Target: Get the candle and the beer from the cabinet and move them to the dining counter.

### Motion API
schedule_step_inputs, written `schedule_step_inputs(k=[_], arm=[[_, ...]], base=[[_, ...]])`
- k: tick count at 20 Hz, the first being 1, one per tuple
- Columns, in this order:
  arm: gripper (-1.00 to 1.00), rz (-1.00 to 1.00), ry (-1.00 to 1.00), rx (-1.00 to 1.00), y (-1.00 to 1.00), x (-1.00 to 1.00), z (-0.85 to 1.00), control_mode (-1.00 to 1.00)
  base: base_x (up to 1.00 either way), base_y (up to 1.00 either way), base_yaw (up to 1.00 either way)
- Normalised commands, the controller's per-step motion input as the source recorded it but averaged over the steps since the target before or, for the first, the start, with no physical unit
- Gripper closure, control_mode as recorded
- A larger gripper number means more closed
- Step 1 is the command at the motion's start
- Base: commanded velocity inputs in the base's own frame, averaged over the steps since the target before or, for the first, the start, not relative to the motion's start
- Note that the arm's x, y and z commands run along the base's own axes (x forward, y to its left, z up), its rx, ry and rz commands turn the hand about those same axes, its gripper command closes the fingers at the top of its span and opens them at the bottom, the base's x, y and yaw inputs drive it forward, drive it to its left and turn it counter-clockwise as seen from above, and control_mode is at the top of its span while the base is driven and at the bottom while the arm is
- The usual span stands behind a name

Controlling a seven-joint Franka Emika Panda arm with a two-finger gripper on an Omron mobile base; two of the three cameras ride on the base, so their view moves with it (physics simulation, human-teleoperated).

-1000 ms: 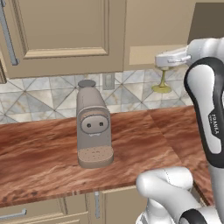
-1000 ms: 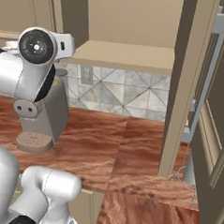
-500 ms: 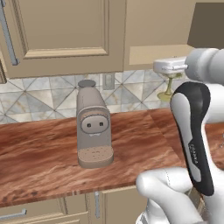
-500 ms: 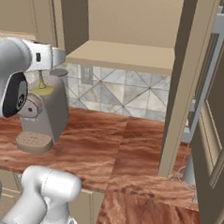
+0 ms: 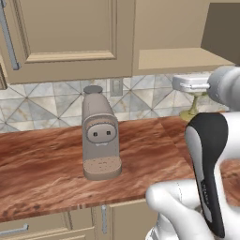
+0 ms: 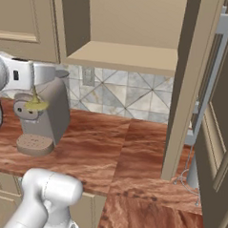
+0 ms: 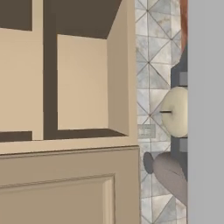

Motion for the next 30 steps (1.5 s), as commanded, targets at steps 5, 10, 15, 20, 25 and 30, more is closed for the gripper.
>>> schedule_step_inputs(k=[5, 10, 15, 20, 25, 30], arm=[[1.0, -0.01, 0.01, 0.0, -0.16, -0.38, -0.09, -1.0], [1.0, 0.0, 0.06, 0.0, -0.1, -0.25, -0.05, -1.0], [1.0, 0.0, 0.08, 0.0, 0.0, -0.01, 0.0, -1.0], [1.0, 0.0, 0.07, 0.0, 0.0, 0.0, -0.01, -1.0], [1.0, 0.0, 0.0, 0.0, 0.0, 0.0, -0.03, -1.0], [1.0, 0.0, 0.0, 0.0, 0.0, 0.0, -0.06, 1.0]], base=[[0.0, 0.0, 0.0], [0.0, 0.0, 0.0], [0.0, 0.0, 0.0], [0.0, 0.0, 0.0], [0.0, 0.0, 0.0], [-0.04, 0.01, 0.0]])
